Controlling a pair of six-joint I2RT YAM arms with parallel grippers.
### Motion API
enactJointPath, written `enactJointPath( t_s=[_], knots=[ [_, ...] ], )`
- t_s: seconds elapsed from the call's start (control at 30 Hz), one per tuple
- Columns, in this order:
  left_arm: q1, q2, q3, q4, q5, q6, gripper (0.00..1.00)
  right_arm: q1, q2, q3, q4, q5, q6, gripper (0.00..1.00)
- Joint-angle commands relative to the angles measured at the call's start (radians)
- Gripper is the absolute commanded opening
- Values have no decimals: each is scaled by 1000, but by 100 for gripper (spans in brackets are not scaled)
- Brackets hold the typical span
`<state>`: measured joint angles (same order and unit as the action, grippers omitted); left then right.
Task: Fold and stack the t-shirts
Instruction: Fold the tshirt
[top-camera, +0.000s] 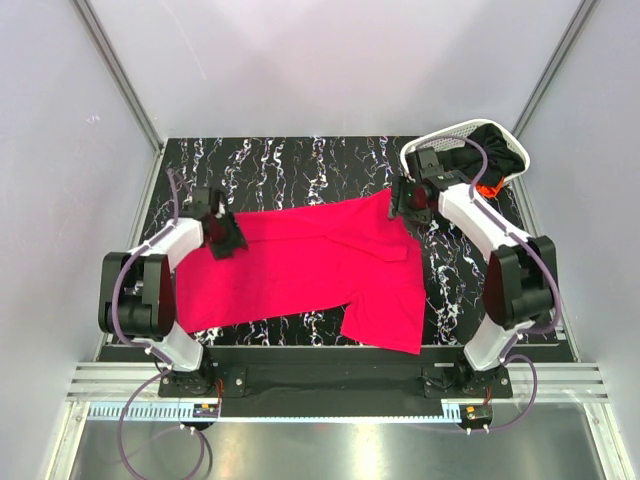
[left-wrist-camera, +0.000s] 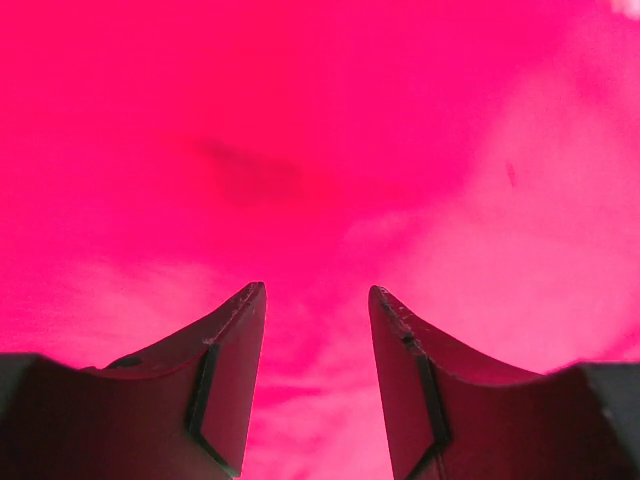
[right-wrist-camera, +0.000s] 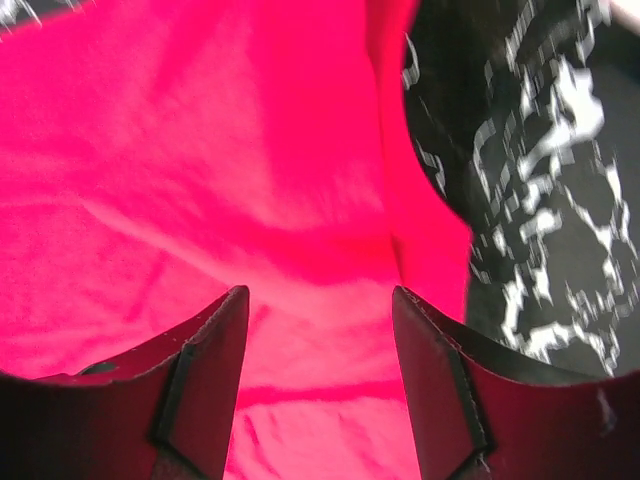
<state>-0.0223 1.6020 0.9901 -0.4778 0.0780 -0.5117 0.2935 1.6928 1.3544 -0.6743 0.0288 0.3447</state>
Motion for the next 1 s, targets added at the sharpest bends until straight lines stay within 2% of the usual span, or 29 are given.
enactJointPath(
  t_s=[0.0, 0.1, 0.2, 0.4, 0.6, 0.97],
  knots=[
    [-24, -51, -35, 113, 117, -51, 50, 4, 86, 116, 82, 25, 22, 66],
    [10, -13, 45, 111, 109, -2, 50, 3, 204, 298, 85, 83, 19, 65],
    [90, 36, 117, 120, 114, 7, 50, 1, 315, 408, 93, 164, -25, 65],
    [177, 211, 235, 130, 175, -24, 49, -24, 452, 547, 91, 207, -70, 65],
    [234, 295, 269, 133, 187, -37, 49, -25, 516, 562, 97, 226, -79, 56],
    [311, 345, 242, 143, 189, -30, 49, -28, 585, 546, 144, 250, -122, 42]
  ],
)
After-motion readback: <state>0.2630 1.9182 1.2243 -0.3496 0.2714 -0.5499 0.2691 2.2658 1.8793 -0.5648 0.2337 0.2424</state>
